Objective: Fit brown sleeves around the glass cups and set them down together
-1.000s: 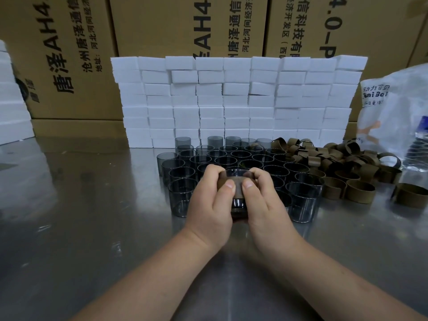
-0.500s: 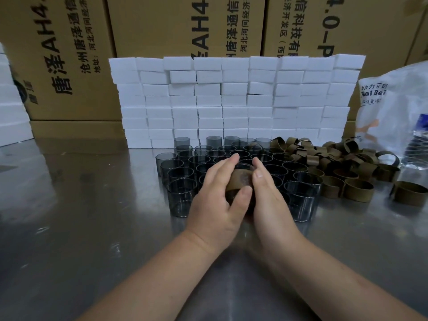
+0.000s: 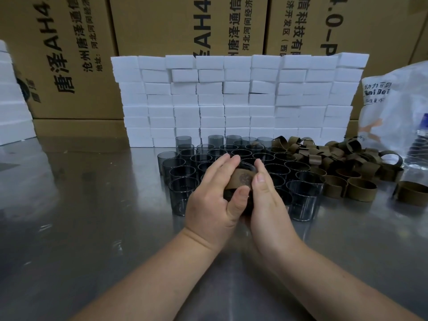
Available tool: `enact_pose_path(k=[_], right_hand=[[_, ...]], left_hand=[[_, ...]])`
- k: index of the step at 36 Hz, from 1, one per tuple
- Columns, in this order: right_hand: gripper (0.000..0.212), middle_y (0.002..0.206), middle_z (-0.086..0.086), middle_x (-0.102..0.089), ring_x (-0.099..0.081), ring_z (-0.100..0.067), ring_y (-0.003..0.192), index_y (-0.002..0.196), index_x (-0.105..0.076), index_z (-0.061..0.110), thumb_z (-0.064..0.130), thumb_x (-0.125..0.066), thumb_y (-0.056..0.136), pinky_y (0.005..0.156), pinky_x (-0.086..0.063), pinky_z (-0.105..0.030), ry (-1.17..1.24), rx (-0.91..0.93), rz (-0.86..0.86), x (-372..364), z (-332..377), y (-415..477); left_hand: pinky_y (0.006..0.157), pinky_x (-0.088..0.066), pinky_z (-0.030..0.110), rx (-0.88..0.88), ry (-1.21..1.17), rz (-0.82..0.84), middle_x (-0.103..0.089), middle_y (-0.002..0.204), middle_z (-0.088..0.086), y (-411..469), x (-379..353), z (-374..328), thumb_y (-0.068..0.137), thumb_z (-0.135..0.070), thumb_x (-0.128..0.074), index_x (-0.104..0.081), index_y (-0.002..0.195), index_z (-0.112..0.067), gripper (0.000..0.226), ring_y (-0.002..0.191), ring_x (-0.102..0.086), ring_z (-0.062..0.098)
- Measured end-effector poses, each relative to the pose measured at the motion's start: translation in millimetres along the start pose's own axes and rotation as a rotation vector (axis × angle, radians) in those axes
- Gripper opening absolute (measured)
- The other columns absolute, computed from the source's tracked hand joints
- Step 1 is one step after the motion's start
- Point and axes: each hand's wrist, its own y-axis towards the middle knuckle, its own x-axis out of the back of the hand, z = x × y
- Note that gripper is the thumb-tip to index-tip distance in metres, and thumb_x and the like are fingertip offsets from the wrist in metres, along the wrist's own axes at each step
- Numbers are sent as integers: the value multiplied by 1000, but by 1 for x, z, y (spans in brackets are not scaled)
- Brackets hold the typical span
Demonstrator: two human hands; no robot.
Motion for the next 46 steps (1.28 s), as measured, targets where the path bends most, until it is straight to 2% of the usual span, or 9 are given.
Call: enact_pose_path(k=[5,9,13,16,20,26,34,41,46], right_hand=[[61,140,5,-48,-47,-7,125,140,-30,42,67,-29,85,109,-35,-33,-29,9,-11,-1,1,3],[31,132,8,-53,-52,-2,116,129,-38,48,44,-33,98,101,-39,-24,-63,30,-37,2,1,9],[32,133,9,-53,-50,-4,121,127,-40,47,33,-31,100,106,-39,-35,-141,86,-10,5,2,10],[25,113,15,-61,-56,1,107,107,-46,48,29,-32,99,100,-44,-33,-190,120,4,4,2,8],[22,101,6,-63,-60,-11,99,104,-47,40,27,-30,100,92,-47,-35,-201,139,39,3,1,7],[21,94,10,-58,-54,1,88,99,-45,39,26,-28,100,79,-41,-9,-250,161,55,3,-4,7],[21,85,11,-56,-51,6,77,95,-45,38,24,-29,100,71,-39,-5,-270,212,62,4,-6,8],[25,125,7,-54,-51,-5,115,116,-40,45,44,-27,95,100,-41,-27,-238,181,41,6,-6,12],[36,140,16,-37,-31,19,123,120,-25,59,53,-22,85,106,-27,-8,-232,195,71,9,-5,12]], left_hand=[[99,-32,8,17,-56,-17,-47,128,-1,0,-4,3,89,-64,-24,-49,128,-12,70,117,-43,0],[106,-28,14,113,-134,36,-44,137,-1,-2,-9,3,85,-71,-18,-30,131,-30,63,127,-39,4],[100,-32,11,268,-209,57,-52,128,-11,0,-9,7,77,-60,-26,-39,127,-38,56,119,-45,-2],[84,-43,20,303,-209,50,-61,101,-13,1,-9,8,73,-58,-30,-49,96,-42,34,97,-56,3],[60,-36,19,305,-149,15,-48,69,-10,0,-10,10,73,-56,-29,-42,73,-30,29,65,-44,4],[55,-29,26,261,-117,2,-38,61,-9,1,-7,11,74,-52,-28,-34,66,-22,32,58,-34,8],[55,-30,27,249,-131,9,-38,60,-9,0,-6,11,75,-51,-29,-34,64,-23,30,57,-34,8],[72,-43,26,277,-62,79,-52,90,-6,4,-6,7,69,-59,-37,-46,87,-28,37,79,-50,8],[66,-40,15,316,84,72,-48,91,-20,6,-6,7,69,-58,-48,-44,82,-39,23,84,-48,-9]])
